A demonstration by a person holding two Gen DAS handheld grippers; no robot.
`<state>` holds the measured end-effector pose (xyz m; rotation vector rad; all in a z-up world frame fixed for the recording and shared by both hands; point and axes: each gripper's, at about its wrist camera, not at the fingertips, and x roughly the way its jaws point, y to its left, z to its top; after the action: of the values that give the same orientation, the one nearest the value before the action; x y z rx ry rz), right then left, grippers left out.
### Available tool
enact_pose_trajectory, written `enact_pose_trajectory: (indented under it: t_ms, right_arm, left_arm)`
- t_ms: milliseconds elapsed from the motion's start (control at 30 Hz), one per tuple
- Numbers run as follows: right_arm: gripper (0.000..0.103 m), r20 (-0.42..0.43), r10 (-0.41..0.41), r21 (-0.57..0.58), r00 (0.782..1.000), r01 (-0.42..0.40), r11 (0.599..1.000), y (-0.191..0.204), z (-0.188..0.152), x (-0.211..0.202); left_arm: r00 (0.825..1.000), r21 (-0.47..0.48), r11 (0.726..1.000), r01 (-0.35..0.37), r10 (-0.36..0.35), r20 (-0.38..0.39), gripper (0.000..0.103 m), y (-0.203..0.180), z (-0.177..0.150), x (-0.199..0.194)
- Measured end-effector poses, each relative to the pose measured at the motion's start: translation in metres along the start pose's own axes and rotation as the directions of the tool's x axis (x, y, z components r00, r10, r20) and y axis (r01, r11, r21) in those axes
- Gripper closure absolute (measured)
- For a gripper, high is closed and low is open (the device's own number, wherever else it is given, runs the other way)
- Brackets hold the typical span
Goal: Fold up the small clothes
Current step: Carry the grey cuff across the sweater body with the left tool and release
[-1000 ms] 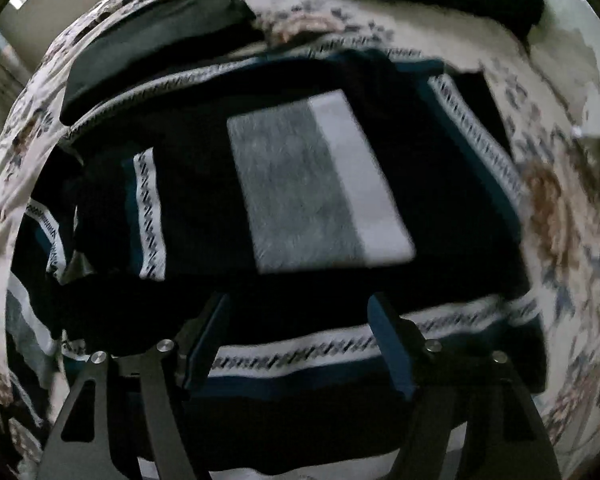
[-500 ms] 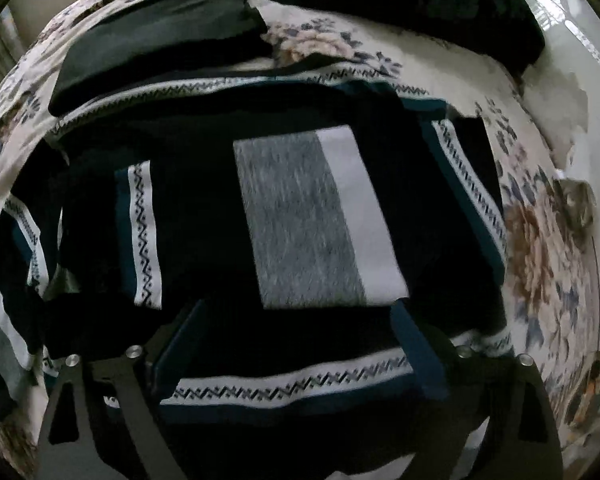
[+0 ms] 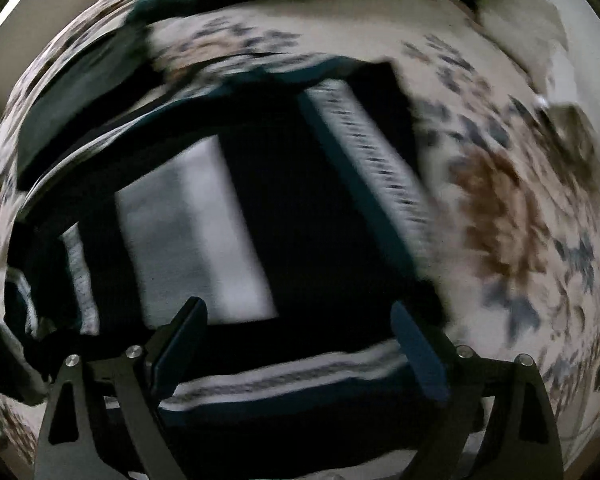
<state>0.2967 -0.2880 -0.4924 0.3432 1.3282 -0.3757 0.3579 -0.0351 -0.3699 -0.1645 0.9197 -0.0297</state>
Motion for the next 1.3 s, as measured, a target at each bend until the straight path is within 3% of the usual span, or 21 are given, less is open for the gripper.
enact_pose_trajectory:
  t_ms: [100,233,333,367,433,467,500,533,600,667,733,800,867,967,1100,1167,1267,1300]
  right_arm:
    - [0.009,-0.019,-0.018,0.055,1.0,0.019,0.998,-0.047,0.002,0.001]
    - [0.009,-0.025,-0.046,0.111,0.999,0.049,0.993,-0.101,0.005,-0.001]
    - [0.008,-0.022,-0.046,0.132,0.999,0.049,0.99,-0.134,0.009,-0.004]
    - [0.008,-0.027,-0.035,0.136,0.999,0.038,0.99,-0.142,0.01,-0.004]
    - [0.009,-0.044,-0.008,0.147,0.999,0.015,0.989,-0.153,0.008,-0.004]
    - [0.008,-0.056,0.014,0.154,0.998,-0.006,0.988,-0.158,0.01,-0.003]
    - [0.008,-0.064,0.029,0.159,0.998,-0.018,0.987,-0.159,0.012,-0.003]
    - [0.008,-0.068,0.048,0.169,0.997,-0.035,0.985,-0.161,0.013,-0.004]
    - [0.009,-0.054,0.127,0.204,0.99,-0.114,0.972,-0.161,0.02,-0.009]
    - [0.008,-0.035,0.207,0.227,0.978,-0.194,0.954,-0.151,0.028,-0.012]
    - [0.009,-0.018,0.271,0.233,0.962,-0.26,0.937,-0.138,0.037,-0.011]
    - [0.009,-0.012,0.307,0.236,0.952,-0.296,0.926,-0.122,0.048,-0.005]
    - [0.01,-0.027,0.375,0.279,0.927,-0.353,0.893,-0.106,0.063,0.007]
    - [0.012,-0.014,0.416,0.285,0.909,-0.395,0.873,-0.072,0.086,0.013]
    - [0.012,-0.011,0.313,0.083,0.95,-0.311,0.947,0.002,0.117,0.016]
    - [0.012,-0.043,0.192,-0.096,0.98,-0.196,0.976,0.043,0.125,0.031]
    - [0.017,-0.073,-0.006,-0.292,0.997,-0.016,0.956,0.06,0.108,0.047]
    - [0.02,-0.073,-0.039,-0.31,0.997,0.014,0.951,0.054,0.101,0.048]
  left_arm:
    - [0.994,0.091,0.992,0.09,-0.084,-0.068,0.097,-0.081,-0.013,0.025]
    - [0.977,0.155,0.975,0.16,-0.134,-0.164,0.096,-0.152,-0.037,0.058]
    - [0.945,0.141,0.963,0.23,-0.186,-0.269,0.093,-0.178,-0.052,0.081]
    - [0.931,0.146,0.958,0.249,-0.195,-0.308,0.089,-0.186,-0.058,0.086]
    - [0.922,0.163,0.951,0.263,-0.197,-0.335,0.069,-0.191,-0.064,0.084]
    - [0.923,0.151,0.952,0.267,-0.208,-0.324,0.065,-0.185,-0.065,0.079]
    - [0.927,0.137,0.956,0.259,-0.207,-0.311,0.051,-0.174,-0.064,0.072]
    - [0.931,0.126,0.961,0.248,-0.2,-0.306,0.025,-0.16,-0.061,0.067]
    - [0.947,0.1,0.975,0.197,-0.162,-0.279,0.008,-0.124,-0.053,0.059]
    - [0.966,0.084,0.991,0.105,-0.082,-0.243,0.008,-0.08,-0.048,0.051]
    - [0.972,0.065,0.998,0.009,0.007,-0.234,0.008,-0.04,-0.045,0.055]
    - [0.963,0.062,0.993,-0.099,0.111,-0.247,0.008,-0.007,-0.045,0.064]
    - [0.945,0.078,0.976,-0.204,0.217,-0.245,0.008,0.021,-0.044,0.076]
    - [0.931,0.072,0.963,-0.261,0.27,-0.244,0.008,0.044,-0.043,0.089]
    - [0.915,0.068,0.956,-0.287,0.294,-0.277,0.008,0.055,-0.048,0.108]
    - [0.909,0.069,0.956,-0.287,0.294,-0.296,0.008,0.056,-0.052,0.113]
    - [0.907,0.072,0.958,-0.279,0.287,-0.308,0.008,0.058,-0.056,0.114]
    - [0.908,0.07,0.96,-0.27,0.279,-0.312,0.008,0.06,-0.058,0.113]
